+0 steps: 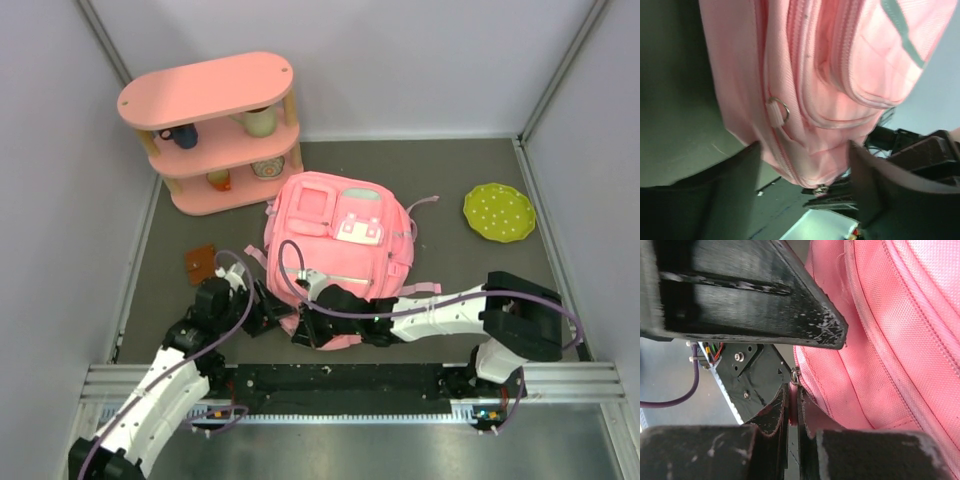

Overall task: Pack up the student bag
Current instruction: Zip the student bag at the center of the board.

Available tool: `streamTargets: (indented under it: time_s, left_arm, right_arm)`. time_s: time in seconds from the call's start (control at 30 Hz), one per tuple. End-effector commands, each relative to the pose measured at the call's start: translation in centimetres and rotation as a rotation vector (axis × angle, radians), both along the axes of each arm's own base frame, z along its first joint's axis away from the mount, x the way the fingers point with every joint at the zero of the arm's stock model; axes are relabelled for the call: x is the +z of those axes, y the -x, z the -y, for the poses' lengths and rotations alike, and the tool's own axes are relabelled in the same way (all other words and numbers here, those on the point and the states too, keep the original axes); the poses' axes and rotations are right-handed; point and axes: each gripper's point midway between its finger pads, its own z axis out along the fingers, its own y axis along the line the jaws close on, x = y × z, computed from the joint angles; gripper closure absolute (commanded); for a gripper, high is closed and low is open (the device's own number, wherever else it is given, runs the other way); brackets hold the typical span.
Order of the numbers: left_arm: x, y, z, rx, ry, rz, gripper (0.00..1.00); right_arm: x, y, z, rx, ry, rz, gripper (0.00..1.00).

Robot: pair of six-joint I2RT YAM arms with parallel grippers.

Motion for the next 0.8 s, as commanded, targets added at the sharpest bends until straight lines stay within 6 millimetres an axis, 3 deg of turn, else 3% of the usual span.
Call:
streamTargets:
  time_s: [0.0, 0.03, 0.07, 0.1, 0.13, 0.3, 0.43, 0.53, 0.77]
  left_arm:
    - [1.8, -1.4, 1.4, -0.023, 0.035, 0.051, 0.41]
    - [1.4, -1.5, 1.5, -0.027, 0.027, 0.035, 0.52]
    - [1.5, -1.7, 1.7, -0.027, 0.029, 0.042, 0.78]
    - [1.4, -1.8, 1.7, -0.026, 0.027, 0.040, 0.93]
    - [1.2, -2.1, 1.6, -0.018, 0.016, 0.038, 1.00]
    - [0.5, -3.4, 0.0, 0.070, -0.088, 0.047, 1.00]
    - [2.0, -4.9, -1.0, 0.129, -0.132, 0.114, 1.00]
    - [2.7, -5.5, -1.0, 0.132, -0.138, 0.141, 1.00]
    - [2.5, -5.6, -1.0, 0.118, -0.153, 0.144, 1.00]
  right_arm:
    - [1.9, 0.3, -1.8, 0.047, -0.088, 0.007, 1.00]
    - [1.6, 0.4, -1.7, 0.046, -0.082, 0.004, 1.00]
    - [1.3, 0.5, -1.5, 0.043, -0.073, -0.004, 1.00]
    - [0.7, 0.5, -1.3, 0.042, -0.056, -0.012, 1.00]
    - [-0.2, 0.6, -0.7, 0.037, -0.012, -0.025, 1.00]
    - [-4.6, 1.9, 2.9, 0.009, 0.151, -0.118, 1.00]
    - [-7.8, 4.0, 7.1, -0.013, 0.229, -0.222, 1.00]
    - [-9.0, 3.9, 9.3, -0.070, 0.267, -0.223, 1.00]
    - [-9.1, 2.7, 11.8, -0.163, 0.327, -0.175, 1.00]
